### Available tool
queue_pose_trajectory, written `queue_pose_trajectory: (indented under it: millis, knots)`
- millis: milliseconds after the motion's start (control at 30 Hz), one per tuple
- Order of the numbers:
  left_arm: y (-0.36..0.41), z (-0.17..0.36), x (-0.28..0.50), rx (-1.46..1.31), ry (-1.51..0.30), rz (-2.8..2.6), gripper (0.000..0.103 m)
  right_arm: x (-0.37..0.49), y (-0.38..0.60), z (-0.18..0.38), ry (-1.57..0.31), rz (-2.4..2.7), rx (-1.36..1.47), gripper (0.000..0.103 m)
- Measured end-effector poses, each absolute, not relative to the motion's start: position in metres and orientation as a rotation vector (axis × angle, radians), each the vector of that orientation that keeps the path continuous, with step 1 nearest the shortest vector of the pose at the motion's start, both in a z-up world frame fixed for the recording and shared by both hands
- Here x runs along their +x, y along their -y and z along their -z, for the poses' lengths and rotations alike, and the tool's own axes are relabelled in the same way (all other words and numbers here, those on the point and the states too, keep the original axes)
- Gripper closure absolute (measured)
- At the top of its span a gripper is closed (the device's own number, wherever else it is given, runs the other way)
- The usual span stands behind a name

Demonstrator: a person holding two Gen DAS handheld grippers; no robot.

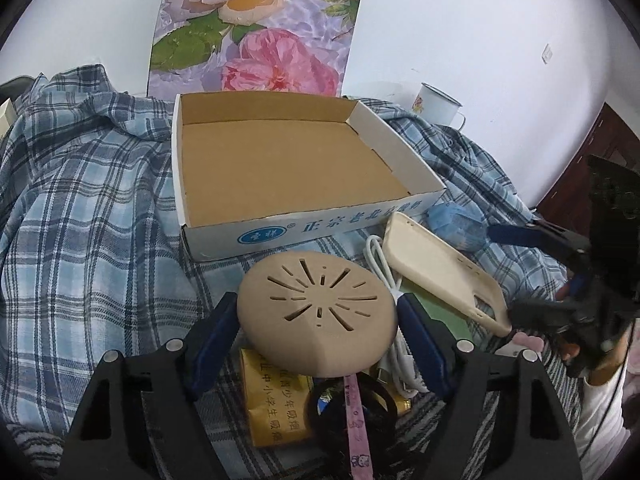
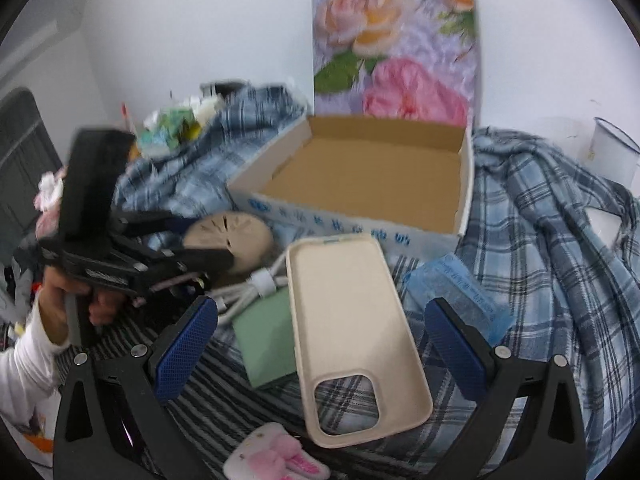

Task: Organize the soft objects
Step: 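Grasp the beige round puck with the left gripper while the right gripper grasps the beige phone case, then carry the puck with the left gripper while the right gripper carries the phone case into the box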

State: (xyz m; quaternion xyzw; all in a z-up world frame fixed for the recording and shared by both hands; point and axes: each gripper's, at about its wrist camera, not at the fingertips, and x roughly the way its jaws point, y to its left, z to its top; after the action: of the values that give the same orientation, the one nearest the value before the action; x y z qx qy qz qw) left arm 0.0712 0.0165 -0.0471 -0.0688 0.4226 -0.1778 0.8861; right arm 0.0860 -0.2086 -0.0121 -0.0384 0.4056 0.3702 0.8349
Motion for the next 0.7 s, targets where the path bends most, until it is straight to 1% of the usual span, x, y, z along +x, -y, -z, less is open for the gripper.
queue_pose_trajectory:
  millis: [167, 233, 300, 333, 367, 467, 700]
  knots:
    - [-0.017, 0.045, 0.069, -0.144, -0.868, 0.37, 0.022, 0.096, 0.189, 0.031, -0.94, -0.76, -0.209, 0.0]
    - [-0.019, 0.045, 0.069, -0.149, -0.865, 0.368, 0.022, 0.103, 0.188, 0.036, -0.972, -0.757, -0.211, 0.0]
    - [-0.021, 0.044, 0.068, -0.156, -0.859, 0.369, 0.022, 0.11, 0.191, 0.043, -1.007, -0.748, -0.189, 0.007]
    - [-0.021, 0.043, 0.069, -0.159, -0.856, 0.37, 0.022, 0.113, 0.193, 0.047, -1.032, -0.745, -0.177, 0.02]
    - [-0.021, 0.042, 0.069, -0.161, -0.854, 0.369, 0.022, 0.115, 0.192, 0.049, -1.048, -0.749, -0.171, 0.023]
    - [-0.023, 0.041, 0.068, -0.168, -0.845, 0.361, 0.022, 0.111, 0.187, 0.051, -1.046, -0.745, -0.213, 0.027]
    - [-0.025, 0.031, 0.066, -0.143, -0.787, 0.31, 0.022, 0.096, 0.18, 0.036, -0.946, -0.736, -0.296, 0.029]
